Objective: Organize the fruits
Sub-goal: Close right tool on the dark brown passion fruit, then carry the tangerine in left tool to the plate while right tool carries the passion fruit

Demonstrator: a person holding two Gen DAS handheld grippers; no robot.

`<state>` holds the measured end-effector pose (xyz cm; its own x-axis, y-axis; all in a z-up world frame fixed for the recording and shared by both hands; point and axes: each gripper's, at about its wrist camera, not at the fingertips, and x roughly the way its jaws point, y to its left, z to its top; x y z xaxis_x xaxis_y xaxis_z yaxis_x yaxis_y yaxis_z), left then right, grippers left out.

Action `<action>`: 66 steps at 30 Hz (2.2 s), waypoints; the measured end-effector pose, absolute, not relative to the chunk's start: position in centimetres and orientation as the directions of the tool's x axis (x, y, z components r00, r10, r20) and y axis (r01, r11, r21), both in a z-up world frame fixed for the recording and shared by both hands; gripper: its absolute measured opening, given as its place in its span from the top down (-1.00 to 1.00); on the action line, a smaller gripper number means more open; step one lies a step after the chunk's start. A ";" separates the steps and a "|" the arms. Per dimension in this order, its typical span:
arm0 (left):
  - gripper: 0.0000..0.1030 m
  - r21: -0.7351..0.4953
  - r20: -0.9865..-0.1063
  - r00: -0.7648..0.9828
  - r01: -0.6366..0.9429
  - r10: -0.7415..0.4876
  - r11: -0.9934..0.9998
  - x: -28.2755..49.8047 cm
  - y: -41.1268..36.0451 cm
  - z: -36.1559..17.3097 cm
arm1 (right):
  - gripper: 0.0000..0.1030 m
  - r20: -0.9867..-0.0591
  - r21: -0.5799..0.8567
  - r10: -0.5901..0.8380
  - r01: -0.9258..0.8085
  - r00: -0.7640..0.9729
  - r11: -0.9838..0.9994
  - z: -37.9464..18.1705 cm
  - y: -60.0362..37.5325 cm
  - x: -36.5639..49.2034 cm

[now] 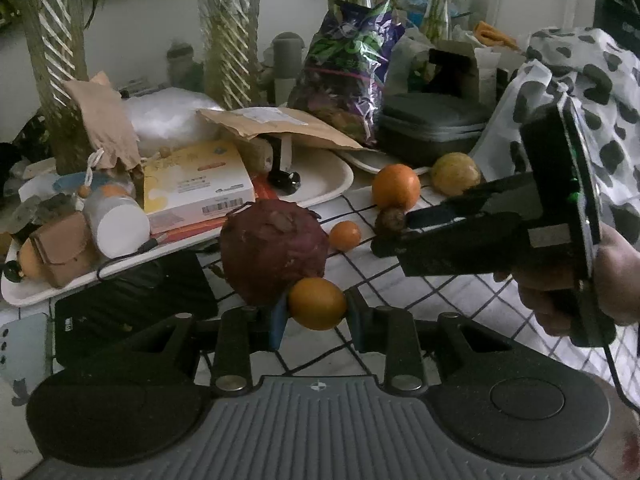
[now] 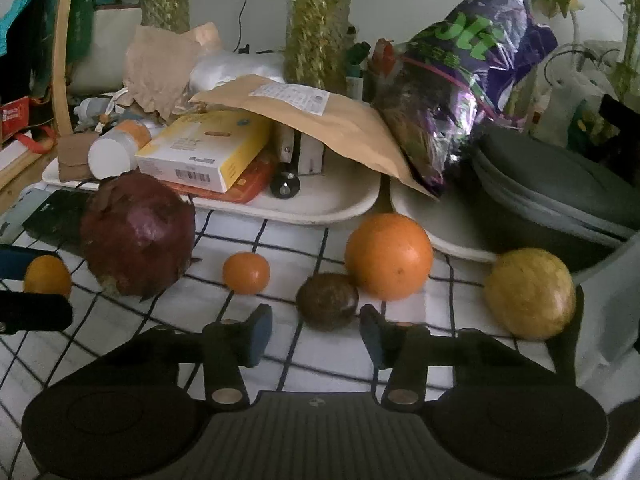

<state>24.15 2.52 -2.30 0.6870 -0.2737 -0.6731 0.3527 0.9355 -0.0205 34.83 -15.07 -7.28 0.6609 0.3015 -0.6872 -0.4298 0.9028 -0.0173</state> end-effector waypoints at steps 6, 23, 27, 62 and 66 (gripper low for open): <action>0.42 0.021 -0.685 0.688 0.349 -0.241 0.937 24.1 2.6 -2.7 | 0.36 -0.679 -0.020 0.285 -0.405 0.677 0.914 -7.5 -14.8 35.4; 0.42 0.005 -0.642 0.716 0.361 -0.273 0.933 21.6 2.4 -2.1 | 0.37 -0.620 0.032 0.381 -0.463 0.685 0.886 -2.6 -16.9 30.9; 0.42 0.003 -0.635 0.720 0.365 -0.280 0.931 20.4 2.3 -1.8 | 0.37 -0.619 0.043 0.401 -0.481 0.676 0.876 -2.0 -17.6 29.4; 0.42 -0.087 -0.668 0.612 0.501 -0.424 0.861 12.4 -1.9 -3.0 | 0.37 -0.671 0.023 0.427 -0.558 0.607 0.829 -0.3 -20.4 17.0; 0.41 -0.082 -0.683 0.601 0.502 -0.415 0.861 12.7 -2.2 -3.5 | 0.37 -0.685 0.012 0.424 -0.572 0.593 0.820 -0.6 -20.3 16.6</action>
